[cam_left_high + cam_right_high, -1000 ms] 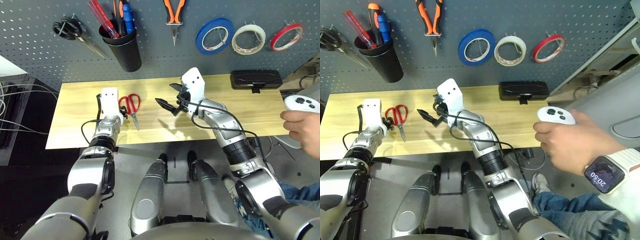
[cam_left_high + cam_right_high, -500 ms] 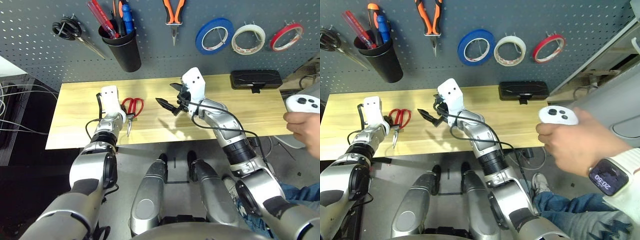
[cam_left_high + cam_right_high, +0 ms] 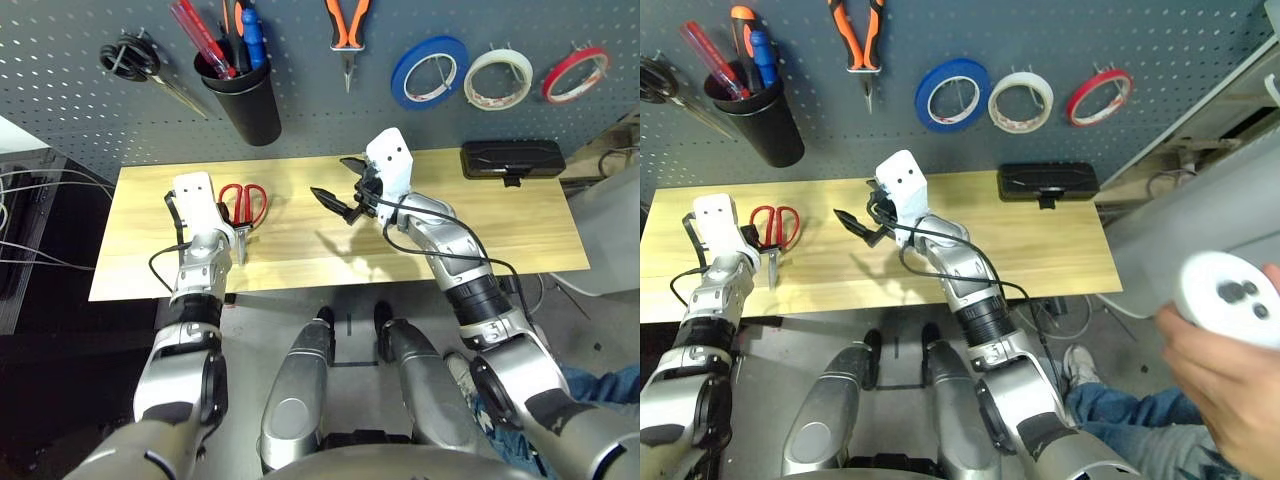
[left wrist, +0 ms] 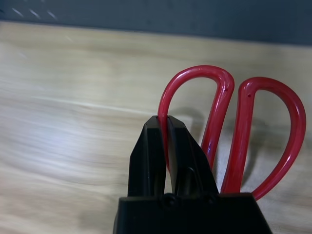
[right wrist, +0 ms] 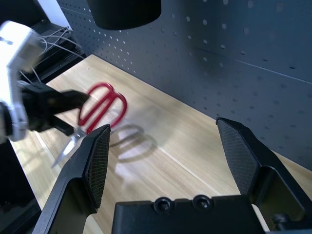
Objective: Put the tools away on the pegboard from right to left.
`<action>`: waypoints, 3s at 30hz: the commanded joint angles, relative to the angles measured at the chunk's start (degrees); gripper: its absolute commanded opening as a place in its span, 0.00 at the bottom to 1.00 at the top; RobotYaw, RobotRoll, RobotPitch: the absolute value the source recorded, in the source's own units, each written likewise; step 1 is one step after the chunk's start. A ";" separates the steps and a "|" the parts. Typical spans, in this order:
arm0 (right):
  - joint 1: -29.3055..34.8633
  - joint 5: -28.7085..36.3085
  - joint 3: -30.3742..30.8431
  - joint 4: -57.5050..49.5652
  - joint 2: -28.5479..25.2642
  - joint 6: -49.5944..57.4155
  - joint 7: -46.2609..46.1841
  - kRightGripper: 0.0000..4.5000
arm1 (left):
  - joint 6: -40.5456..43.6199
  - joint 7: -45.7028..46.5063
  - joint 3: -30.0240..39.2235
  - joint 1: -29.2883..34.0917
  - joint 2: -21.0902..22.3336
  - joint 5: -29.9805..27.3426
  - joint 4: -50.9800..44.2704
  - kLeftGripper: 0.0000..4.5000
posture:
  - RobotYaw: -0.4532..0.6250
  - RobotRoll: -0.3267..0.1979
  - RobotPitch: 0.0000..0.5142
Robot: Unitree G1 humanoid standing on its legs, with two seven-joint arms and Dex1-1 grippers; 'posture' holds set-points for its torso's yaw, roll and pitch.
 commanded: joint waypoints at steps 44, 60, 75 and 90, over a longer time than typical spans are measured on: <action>-1.16 0.33 -1.61 0.60 0.35 -1.31 -0.07 1.00 | 1.15 5.86 12.95 3.78 -0.94 -4.27 -32.80 0.00 | 0.47 0.62 0.71; -1.63 0.38 -1.85 1.04 0.14 -1.70 0.02 1.00 | -4.94 1.39 11.89 4.68 -2.60 -7.32 -35.57 0.00 | 0.47 0.62 0.71; -1.57 0.20 -1.67 1.10 -0.08 -2.14 0.11 1.00 | -7.23 -1.09 10.08 4.54 -3.76 -9.15 -37.10 0.00 | 0.46 0.62 0.67; -0.76 0.11 -1.27 0.26 -0.42 -2.17 0.23 1.00 | -8.80 -2.19 9.75 2.52 -2.32 -9.09 -37.01 0.00 | 0.46 0.62 0.64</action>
